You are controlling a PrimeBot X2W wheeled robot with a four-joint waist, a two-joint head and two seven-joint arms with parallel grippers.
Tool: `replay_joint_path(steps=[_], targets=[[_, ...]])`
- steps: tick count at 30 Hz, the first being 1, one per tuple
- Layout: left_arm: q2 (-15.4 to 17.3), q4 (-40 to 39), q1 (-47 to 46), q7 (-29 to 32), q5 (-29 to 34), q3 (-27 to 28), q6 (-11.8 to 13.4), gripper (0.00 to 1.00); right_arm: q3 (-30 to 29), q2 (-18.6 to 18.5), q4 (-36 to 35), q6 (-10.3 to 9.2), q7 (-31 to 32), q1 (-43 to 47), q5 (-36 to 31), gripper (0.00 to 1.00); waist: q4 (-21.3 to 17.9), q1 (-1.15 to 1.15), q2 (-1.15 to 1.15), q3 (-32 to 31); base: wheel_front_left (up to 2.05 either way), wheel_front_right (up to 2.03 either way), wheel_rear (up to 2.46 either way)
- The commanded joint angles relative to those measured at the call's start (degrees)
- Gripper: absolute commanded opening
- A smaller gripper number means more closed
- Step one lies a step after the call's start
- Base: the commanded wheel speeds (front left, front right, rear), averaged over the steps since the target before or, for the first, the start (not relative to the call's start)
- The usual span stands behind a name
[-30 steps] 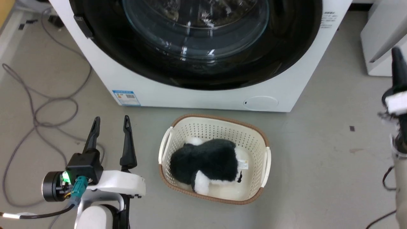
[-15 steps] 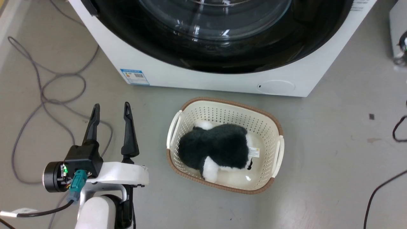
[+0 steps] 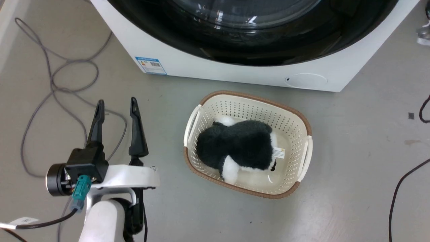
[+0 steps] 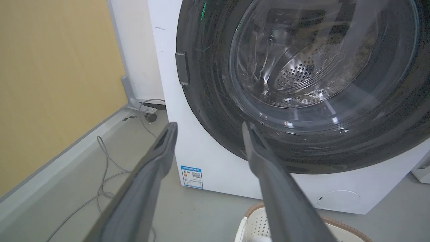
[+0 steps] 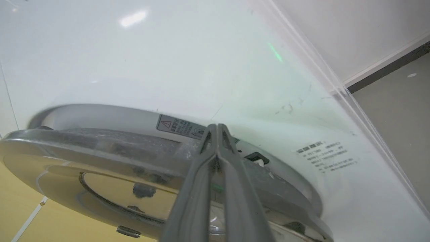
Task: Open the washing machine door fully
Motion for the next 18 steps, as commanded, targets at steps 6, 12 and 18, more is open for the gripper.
replay_joint_path(steps=[6,12,18], targets=[[0.1,-0.3,-2.1,-1.3,-0.7,-0.2,0.9,1.00,3.2,-1.1,4.1,0.05,3.1,-5.7,3.4,0.00,0.9,0.00,0.00,1.5,0.00,0.00,0.00],[0.1,-0.2,-2.5,-2.0,-1.0,-0.5,1.5,1.00,5.9,-1.6,4.6,0.05,10.9,-7.2,7.5,0.00,1.2,0.00,0.00,2.0,0.00,0.00,0.00],[0.1,0.4,-2.6,-2.7,-1.4,-0.3,1.6,1.00,7.9,-2.4,3.6,0.05,20.6,-7.3,13.4,0.00,1.1,0.00,0.00,1.7,0.00,0.00,0.00]])
